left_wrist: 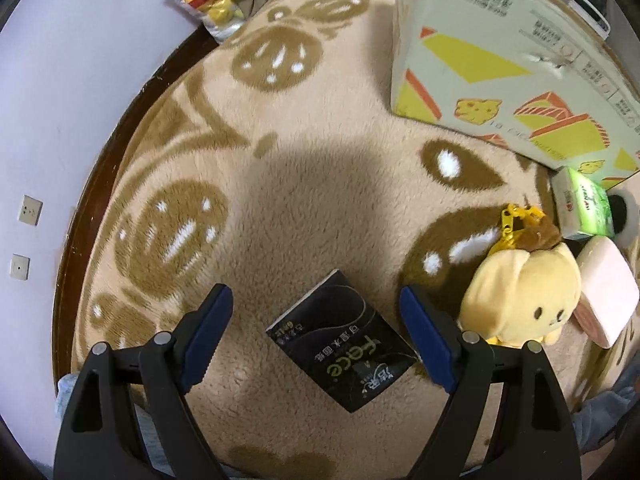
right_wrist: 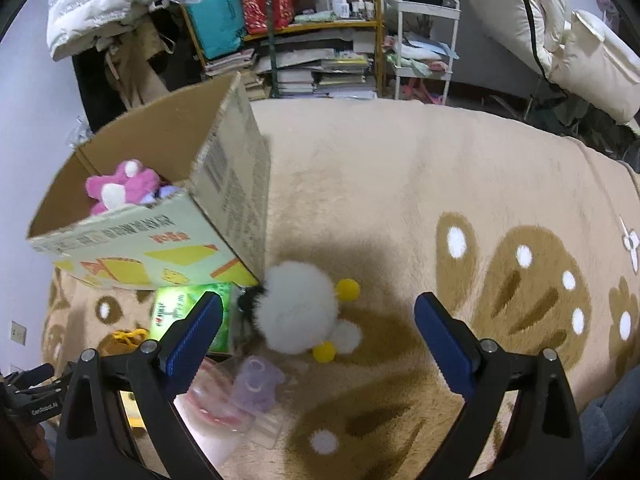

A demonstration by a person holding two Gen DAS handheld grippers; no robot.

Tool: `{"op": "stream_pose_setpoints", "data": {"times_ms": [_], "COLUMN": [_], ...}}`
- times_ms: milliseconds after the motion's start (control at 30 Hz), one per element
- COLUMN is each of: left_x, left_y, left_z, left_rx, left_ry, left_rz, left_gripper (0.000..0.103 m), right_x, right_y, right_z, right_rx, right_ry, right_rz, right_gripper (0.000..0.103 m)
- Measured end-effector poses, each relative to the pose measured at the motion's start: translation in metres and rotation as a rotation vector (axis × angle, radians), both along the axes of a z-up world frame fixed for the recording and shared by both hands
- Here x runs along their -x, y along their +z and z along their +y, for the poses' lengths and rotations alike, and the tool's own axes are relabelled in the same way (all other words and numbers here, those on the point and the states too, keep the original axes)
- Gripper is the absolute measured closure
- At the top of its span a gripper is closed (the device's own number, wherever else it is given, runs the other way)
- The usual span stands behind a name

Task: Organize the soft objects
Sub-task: 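Grasp the black tissue pack with the left gripper while the right gripper grasps the white fluffy ball, then carry the tissue pack and fluffy ball into the box and open both grippers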

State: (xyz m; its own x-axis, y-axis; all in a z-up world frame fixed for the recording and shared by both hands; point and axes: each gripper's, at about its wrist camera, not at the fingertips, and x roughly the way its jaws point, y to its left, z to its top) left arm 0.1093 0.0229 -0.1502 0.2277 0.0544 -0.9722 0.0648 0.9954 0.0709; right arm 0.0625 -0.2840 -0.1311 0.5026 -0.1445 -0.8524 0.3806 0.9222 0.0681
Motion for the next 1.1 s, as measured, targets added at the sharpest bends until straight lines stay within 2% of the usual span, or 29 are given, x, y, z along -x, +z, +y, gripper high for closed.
{"op": "stream_pose_setpoints", "data": {"times_ms": [233, 333, 433, 600, 700, 800, 867, 1000, 1067, 1100], "left_x": [-0.001, 0.0, 0.001, 0.003, 0.005, 0.011, 0.015, 0.016, 0.017, 0.018], "left_y": [-0.01, -0.012, -0.018, -0.025, -0.029, -0.027, -0.025, -0.026, -0.024, -0.024], "left_z": [0.0, 0.004, 0.007, 0.009, 0.009, 0.005, 0.001, -0.003, -0.002, -0.001], "left_rx": [0.008, 0.039, 0.054, 0.052, 0.052, 0.064, 0.061, 0.068, 0.066, 0.06], "left_ry": [0.0, 0.006, 0.016, 0.01, 0.004, -0.015, -0.028, -0.025, -0.022, -0.025], "left_rz": [0.034, 0.057, 0.083, 0.09, 0.092, 0.088, 0.082, 0.075, 0.068, 0.065], "left_gripper": [0.019, 0.019, 0.019, 0.019, 0.023, 0.036, 0.04, 0.041, 0.041, 0.041], "right_x": [-0.007, -0.008, -0.009, -0.013, -0.017, -0.022, -0.024, -0.026, -0.03, -0.031], "right_y": [-0.009, -0.014, -0.019, -0.025, -0.028, -0.034, -0.035, -0.037, -0.038, -0.039], "right_z": [0.0, -0.002, -0.006, -0.007, -0.005, -0.005, -0.004, 0.0, 0.003, 0.006], "right_rx": [-0.009, -0.001, -0.021, -0.044, -0.047, -0.074, -0.095, -0.089, -0.093, -0.085], "right_ry": [0.018, 0.005, -0.008, 0.005, 0.018, 0.03, 0.034, 0.051, 0.073, 0.084], "right_rz": [0.023, 0.042, 0.05, 0.056, 0.061, 0.081, 0.086, 0.089, 0.094, 0.1], "right_gripper": [0.004, 0.009, 0.01, 0.013, 0.015, 0.025, 0.029, 0.03, 0.038, 0.039]}}
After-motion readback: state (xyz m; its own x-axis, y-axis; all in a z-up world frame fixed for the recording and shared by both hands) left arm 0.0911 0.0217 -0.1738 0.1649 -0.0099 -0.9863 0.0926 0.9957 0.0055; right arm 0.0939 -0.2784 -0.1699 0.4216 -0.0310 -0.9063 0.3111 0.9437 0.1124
